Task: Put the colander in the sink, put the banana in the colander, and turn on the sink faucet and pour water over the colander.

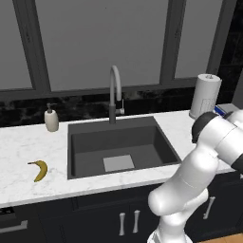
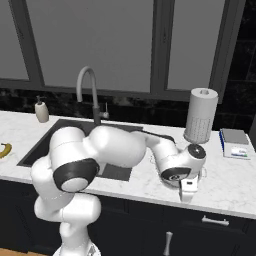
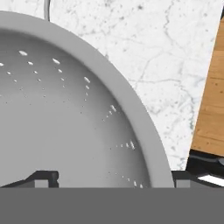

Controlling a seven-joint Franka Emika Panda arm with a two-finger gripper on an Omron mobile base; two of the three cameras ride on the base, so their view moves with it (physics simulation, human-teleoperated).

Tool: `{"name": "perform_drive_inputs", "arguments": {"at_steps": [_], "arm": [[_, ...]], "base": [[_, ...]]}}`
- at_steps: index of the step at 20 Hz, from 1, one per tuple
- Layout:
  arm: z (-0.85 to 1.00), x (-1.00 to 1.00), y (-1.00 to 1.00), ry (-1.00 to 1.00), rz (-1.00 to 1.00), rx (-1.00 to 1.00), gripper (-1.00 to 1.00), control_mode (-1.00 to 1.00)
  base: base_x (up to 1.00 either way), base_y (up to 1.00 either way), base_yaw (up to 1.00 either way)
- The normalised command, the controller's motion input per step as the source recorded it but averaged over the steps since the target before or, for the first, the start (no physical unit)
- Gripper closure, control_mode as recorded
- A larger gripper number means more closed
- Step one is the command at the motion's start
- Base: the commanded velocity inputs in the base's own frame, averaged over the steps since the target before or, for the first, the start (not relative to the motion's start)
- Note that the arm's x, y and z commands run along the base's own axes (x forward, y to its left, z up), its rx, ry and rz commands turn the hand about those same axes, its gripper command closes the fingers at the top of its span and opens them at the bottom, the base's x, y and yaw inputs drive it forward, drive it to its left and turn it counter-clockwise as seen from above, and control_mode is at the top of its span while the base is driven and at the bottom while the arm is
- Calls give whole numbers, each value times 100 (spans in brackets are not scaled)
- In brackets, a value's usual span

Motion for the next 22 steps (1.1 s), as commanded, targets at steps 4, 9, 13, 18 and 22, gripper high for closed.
{"name": "perform_drive_inputs", "arguments": {"at_steps": [4,9,13,18,22], "arm": [[-22,0,0,0,0,0,100,-100],[-5,0,0,0,-4,0,100,-100],[-1,2,17,0,-10,0,100,-100],[0,6,49,-7,-14,0,100,-100],[15,9,78,-1,-17,-8,100,-100]], "base": [[0,0,0],[0,0,0],[0,0,0],[0,0,0],[0,0,0]]}}
